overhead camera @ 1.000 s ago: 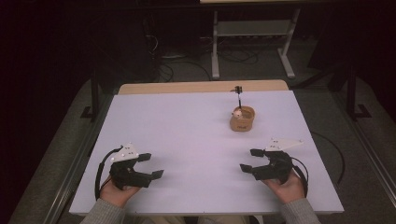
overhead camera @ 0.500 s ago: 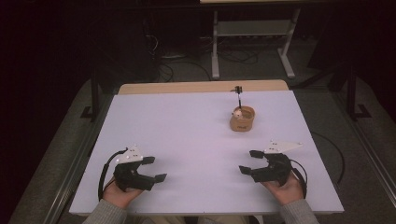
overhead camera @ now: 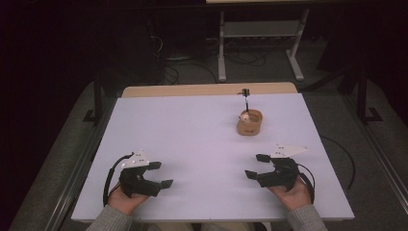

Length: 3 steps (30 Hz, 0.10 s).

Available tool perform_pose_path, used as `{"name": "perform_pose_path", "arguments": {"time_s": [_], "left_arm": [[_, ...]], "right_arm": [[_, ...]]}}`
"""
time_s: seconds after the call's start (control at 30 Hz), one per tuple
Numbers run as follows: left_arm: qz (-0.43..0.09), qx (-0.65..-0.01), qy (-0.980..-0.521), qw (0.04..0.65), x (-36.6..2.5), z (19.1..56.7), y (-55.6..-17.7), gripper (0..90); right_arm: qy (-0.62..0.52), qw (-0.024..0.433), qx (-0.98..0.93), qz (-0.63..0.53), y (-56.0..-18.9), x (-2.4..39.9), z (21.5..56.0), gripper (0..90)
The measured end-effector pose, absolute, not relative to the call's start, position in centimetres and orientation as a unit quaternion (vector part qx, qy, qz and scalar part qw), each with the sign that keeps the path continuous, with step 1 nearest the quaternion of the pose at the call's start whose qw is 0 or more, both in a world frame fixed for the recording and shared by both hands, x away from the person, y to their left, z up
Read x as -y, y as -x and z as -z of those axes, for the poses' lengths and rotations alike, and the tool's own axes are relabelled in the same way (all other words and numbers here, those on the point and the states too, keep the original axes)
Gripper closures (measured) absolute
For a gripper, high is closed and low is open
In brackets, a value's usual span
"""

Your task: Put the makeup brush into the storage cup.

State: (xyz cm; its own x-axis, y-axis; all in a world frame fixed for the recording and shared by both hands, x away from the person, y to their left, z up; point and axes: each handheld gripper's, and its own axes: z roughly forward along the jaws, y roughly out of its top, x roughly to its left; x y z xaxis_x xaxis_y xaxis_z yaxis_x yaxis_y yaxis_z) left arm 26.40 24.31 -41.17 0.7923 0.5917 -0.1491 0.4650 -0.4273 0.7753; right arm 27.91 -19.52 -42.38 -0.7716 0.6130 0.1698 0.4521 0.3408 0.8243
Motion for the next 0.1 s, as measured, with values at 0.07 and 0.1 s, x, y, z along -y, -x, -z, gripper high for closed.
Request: {"name": "perform_pose_path", "arguments": {"time_s": [0.07,0.1], "left_arm": [[-0.067,-0.317,-0.841,0.433,-24.26,41.28,-26.42,18.1],[-0.067,-0.315,-0.842,0.433,-24.25,41.32,-26.47,18.1]], "right_arm": [[-0.325,0.086,-0.815,-0.472,-27.9,19.52,42.36,22.5],[-0.324,0.088,-0.815,-0.473,-27.9,19.53,42.33,22.8]]}}
